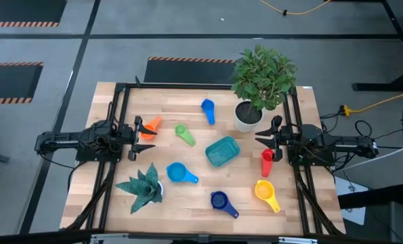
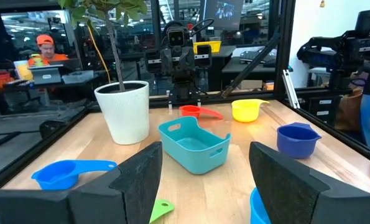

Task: Nest measuring cups in basket
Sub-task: Adjust the light blue measuring cup on the table

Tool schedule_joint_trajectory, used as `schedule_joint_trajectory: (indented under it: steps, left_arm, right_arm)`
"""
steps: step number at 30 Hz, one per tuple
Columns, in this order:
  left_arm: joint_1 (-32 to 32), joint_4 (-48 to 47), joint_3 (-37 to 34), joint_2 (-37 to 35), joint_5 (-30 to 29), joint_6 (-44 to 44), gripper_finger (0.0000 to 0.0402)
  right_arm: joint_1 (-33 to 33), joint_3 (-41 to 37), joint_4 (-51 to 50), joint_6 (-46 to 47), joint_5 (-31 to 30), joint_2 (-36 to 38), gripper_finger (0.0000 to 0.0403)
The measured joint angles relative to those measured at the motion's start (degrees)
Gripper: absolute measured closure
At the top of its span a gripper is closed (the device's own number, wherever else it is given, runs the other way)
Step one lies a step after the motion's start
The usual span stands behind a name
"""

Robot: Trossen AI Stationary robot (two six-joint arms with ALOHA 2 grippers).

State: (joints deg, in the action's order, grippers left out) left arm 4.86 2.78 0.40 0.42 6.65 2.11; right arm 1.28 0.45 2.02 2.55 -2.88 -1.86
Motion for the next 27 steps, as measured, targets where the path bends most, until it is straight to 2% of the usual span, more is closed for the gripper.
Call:
schedule_joint_trajectory:
  steps: [8,22,27]
  left_arm:
    - [0.0,0.7,0.0,0.0,-4.8,0.0,0.0166]
    - [0.0,1.1,0.0,0.0,-5.2,0.0,0.0166]
    - [0.0,9.2,0.0,0.0,-8.9,0.0,0.0166]
  right_arm:
    - [0.0,0.0,0.0,0.0,0.0,0.0,0.0299]
    - [0.0,0.0,0.0,0.0,0.0,0.0,0.0299]
    - [0.0,0.0,0.0,0.0,0.0,0.0,0.0299]
